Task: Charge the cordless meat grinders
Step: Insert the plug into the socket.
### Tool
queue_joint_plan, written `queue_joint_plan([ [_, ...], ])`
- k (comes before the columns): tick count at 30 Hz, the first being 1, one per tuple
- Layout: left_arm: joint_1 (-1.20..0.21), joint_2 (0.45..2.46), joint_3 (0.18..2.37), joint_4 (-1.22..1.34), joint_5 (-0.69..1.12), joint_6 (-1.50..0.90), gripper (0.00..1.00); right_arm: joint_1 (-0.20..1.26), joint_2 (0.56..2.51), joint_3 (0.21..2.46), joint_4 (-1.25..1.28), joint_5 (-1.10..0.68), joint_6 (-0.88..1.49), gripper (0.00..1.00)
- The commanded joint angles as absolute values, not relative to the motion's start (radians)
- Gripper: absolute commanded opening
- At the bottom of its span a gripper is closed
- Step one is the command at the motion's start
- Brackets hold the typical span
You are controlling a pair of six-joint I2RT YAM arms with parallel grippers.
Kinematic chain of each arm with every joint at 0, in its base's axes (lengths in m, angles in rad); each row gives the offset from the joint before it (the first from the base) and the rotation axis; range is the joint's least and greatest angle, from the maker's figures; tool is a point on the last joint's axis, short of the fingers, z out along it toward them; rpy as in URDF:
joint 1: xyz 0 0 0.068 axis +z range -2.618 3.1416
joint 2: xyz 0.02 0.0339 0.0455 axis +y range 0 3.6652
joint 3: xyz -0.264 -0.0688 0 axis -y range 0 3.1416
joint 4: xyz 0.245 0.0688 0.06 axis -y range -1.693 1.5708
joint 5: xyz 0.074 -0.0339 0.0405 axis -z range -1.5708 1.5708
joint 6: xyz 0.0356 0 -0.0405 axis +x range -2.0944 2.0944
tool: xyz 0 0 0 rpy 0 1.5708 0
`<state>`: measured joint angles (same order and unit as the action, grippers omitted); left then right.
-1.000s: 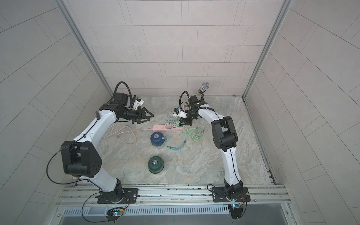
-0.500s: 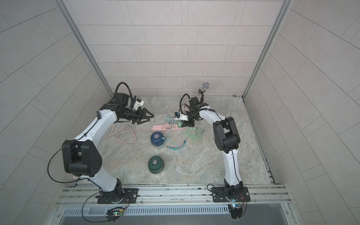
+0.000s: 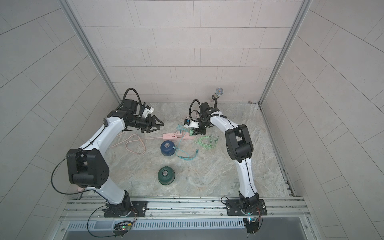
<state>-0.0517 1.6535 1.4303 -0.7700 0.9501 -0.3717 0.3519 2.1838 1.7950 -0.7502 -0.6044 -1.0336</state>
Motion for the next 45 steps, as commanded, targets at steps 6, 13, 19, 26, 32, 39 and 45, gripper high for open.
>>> queue_joint_plan([
  [6,-0.038,1.647,1.439,-0.796,0.975,-0.33,0.53,0.374,2.31,1.786,-0.815,-0.39,-0.988,0.05],
  [13,-0.034,1.644,1.44,-0.803,0.956,-0.329,0.53,0.355,2.353,1.847,-0.86,-0.358,-0.965,0.06],
  [19,-0.03,1.647,1.448,-0.801,0.951,-0.336,0.53,0.358,2.333,1.771,-0.844,-0.34,-0.966,0.08],
  [26,-0.03,1.652,1.454,-0.804,0.947,-0.34,0.53,0.352,2.32,1.818,-0.828,-0.399,-0.916,0.11],
  [32,-0.03,1.64,1.45,-0.809,0.945,-0.324,0.54,0.35,2.268,1.886,-0.84,-0.463,-0.864,0.28],
  [39,-0.03,1.634,1.453,-0.8,0.955,-0.312,0.55,0.353,2.221,1.872,-0.826,-0.502,-0.856,0.44],
  [45,-0.029,1.623,1.445,-0.798,0.956,-0.299,0.56,0.351,2.164,1.869,-0.819,-0.515,-0.838,0.52],
])
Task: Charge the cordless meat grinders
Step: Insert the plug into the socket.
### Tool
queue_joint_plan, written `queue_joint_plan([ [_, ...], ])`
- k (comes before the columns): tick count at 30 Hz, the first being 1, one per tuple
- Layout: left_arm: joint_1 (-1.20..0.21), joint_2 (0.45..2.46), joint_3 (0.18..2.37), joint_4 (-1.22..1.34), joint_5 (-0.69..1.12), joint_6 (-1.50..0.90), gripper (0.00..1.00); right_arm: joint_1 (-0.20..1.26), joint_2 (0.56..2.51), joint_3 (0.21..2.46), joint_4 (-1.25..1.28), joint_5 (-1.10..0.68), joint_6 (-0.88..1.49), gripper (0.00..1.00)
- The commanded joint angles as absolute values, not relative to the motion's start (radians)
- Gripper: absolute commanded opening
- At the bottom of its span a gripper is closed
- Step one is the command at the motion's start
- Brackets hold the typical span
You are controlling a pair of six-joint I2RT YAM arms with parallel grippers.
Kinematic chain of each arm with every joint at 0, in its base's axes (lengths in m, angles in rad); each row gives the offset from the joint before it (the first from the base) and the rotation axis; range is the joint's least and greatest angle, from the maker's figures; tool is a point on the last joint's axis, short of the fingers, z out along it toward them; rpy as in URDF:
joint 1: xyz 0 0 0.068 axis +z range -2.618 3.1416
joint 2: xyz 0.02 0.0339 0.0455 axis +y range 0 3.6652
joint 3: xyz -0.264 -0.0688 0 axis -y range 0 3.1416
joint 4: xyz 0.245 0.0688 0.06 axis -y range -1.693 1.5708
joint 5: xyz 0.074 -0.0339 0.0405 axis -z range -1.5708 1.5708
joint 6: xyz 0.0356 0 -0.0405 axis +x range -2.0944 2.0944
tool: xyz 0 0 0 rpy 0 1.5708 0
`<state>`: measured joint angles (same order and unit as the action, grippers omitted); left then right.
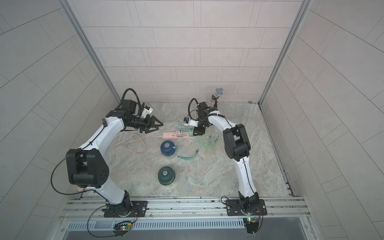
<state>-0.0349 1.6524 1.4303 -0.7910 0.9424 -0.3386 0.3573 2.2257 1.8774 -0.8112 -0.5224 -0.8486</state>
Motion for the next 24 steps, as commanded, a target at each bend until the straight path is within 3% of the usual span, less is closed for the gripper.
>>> queue_joint_plan([
  [1,-0.03,1.619,1.445,-0.799,0.958,-0.293,0.56,0.35,2.155,1.87,-0.819,-0.518,-0.832,0.53],
  [12,-0.032,1.579,1.423,-0.758,0.895,-0.278,0.59,0.325,2.003,1.769,-0.697,-0.564,-0.685,0.56],
  [16,-0.034,1.572,1.416,-0.751,0.848,-0.271,0.6,0.318,1.927,1.698,-0.652,-0.501,-0.6,0.56],
  [24,-0.036,1.541,1.397,-0.71,0.721,-0.257,0.61,0.252,1.77,1.538,-0.628,-0.443,-0.259,0.55],
])
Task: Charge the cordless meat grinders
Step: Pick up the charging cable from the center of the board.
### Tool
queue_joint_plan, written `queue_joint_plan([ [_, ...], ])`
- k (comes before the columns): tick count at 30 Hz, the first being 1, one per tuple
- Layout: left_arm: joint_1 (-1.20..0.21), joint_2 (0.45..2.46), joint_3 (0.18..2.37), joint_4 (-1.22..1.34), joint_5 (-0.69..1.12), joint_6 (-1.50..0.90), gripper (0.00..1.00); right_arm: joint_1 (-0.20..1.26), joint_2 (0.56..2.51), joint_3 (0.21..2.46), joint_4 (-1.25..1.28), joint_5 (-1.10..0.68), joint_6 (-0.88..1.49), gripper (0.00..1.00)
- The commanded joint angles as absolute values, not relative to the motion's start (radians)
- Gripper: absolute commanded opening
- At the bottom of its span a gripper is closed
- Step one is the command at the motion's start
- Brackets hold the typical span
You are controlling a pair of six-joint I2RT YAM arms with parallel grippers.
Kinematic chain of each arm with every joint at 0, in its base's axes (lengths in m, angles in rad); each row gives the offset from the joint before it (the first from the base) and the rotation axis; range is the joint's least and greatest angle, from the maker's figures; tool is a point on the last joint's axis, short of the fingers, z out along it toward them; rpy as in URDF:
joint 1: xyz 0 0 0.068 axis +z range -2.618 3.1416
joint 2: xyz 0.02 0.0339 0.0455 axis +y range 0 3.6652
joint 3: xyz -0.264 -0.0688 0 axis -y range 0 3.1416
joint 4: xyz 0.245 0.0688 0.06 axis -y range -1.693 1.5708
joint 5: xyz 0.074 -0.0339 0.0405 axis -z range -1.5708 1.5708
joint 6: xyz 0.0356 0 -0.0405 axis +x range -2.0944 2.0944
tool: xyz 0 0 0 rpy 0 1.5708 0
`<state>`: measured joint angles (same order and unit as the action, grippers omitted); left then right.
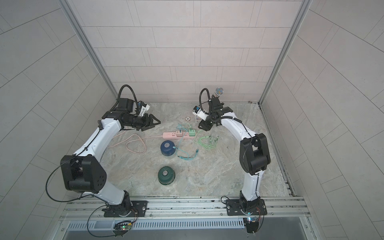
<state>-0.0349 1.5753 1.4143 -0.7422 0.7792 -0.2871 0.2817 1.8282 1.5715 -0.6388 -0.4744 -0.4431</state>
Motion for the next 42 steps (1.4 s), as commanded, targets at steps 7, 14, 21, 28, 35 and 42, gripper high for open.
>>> queue_joint_plan([
  [7,-0.054,1.534,1.376,-0.683,0.669,-0.244,0.61,0.18,1.699,1.431,-0.698,-0.409,-0.011,0.52],
  [14,-0.075,1.534,1.347,-0.655,0.679,-0.238,0.61,0.145,1.701,1.348,-0.706,-0.322,0.185,0.46],
  [21,-0.082,1.526,1.335,-0.65,0.699,-0.239,0.61,0.144,1.765,1.312,-0.617,-0.207,0.391,0.41],
  [28,-0.082,1.53,1.334,-0.649,0.716,-0.238,0.61,0.169,1.829,1.286,-0.582,-0.193,0.479,0.36],
  [35,-0.082,1.535,1.333,-0.649,0.727,-0.235,0.61,0.19,1.88,1.269,-0.553,-0.172,0.535,0.31],
  [42,-0.082,1.539,1.334,-0.655,0.732,-0.233,0.61,0.212,1.915,1.263,-0.562,-0.152,0.555,0.25],
])
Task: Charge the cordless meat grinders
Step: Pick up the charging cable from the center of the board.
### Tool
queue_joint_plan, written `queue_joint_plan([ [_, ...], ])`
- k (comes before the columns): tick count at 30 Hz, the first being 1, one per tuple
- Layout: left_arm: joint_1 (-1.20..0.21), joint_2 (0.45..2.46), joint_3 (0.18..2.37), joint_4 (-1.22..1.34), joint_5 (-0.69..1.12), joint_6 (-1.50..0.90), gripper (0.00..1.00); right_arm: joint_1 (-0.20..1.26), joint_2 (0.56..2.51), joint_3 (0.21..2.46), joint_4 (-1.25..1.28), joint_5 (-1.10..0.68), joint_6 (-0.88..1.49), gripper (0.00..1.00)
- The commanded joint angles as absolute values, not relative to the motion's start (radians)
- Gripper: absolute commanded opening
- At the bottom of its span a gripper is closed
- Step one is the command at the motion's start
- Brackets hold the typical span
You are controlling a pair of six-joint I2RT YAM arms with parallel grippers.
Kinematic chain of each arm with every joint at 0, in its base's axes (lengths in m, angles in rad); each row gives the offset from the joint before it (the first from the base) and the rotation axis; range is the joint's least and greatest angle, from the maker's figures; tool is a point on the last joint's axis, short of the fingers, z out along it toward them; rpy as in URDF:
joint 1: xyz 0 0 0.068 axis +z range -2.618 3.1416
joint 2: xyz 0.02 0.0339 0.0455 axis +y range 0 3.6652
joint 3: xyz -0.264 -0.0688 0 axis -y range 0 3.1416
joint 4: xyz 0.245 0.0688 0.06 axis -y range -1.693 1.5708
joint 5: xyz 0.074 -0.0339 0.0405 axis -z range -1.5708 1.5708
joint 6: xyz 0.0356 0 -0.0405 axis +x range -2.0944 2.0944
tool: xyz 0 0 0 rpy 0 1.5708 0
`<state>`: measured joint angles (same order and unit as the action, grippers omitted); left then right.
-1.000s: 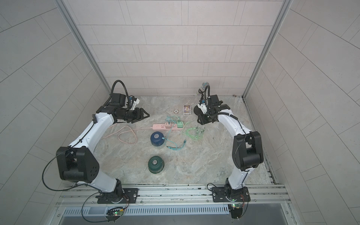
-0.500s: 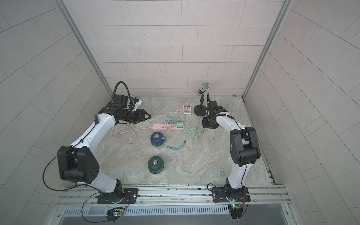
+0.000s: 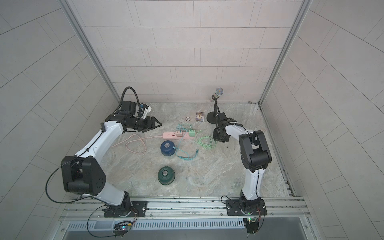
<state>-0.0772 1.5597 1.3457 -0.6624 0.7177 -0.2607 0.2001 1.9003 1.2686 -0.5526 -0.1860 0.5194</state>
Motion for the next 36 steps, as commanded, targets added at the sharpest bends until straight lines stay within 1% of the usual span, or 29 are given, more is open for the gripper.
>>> queue_joint_plan([
  [1,-0.083,1.54,1.333,-0.656,0.733,-0.231,0.61,0.216,1.917,1.26,-0.563,-0.151,0.558,0.25],
  [7,-0.083,1.538,1.33,-0.669,0.733,-0.219,0.6,0.227,1.931,1.232,-0.56,-0.161,0.571,0.23],
  [11,-0.081,1.533,1.33,-0.676,0.736,-0.212,0.6,0.231,1.937,1.23,-0.568,-0.163,0.567,0.16],
  [13,-0.081,1.531,1.328,-0.678,0.737,-0.21,0.6,0.244,1.936,1.235,-0.585,-0.135,0.549,0.13],
  [15,-0.081,1.525,1.325,-0.679,0.738,-0.209,0.6,0.272,1.943,1.258,-0.63,-0.073,0.505,0.12],
  [17,-0.08,1.521,1.322,-0.68,0.739,-0.207,0.6,0.303,1.948,1.273,-0.672,-0.015,0.469,0.12],
  [20,-0.081,1.512,1.317,-0.687,0.741,-0.203,0.6,0.323,1.937,1.265,-0.694,0.02,0.462,0.16],
  [29,-0.078,1.499,1.296,-0.695,0.75,-0.196,0.6,0.324,1.88,1.227,-0.676,-0.042,0.488,0.23],
  [33,-0.079,1.497,1.295,-0.699,0.76,-0.191,0.6,0.326,1.892,1.205,-0.662,-0.059,0.5,0.23],
  [36,-0.079,1.497,1.298,-0.711,0.762,-0.18,0.6,0.337,1.895,1.189,-0.646,-0.068,0.51,0.19],
])
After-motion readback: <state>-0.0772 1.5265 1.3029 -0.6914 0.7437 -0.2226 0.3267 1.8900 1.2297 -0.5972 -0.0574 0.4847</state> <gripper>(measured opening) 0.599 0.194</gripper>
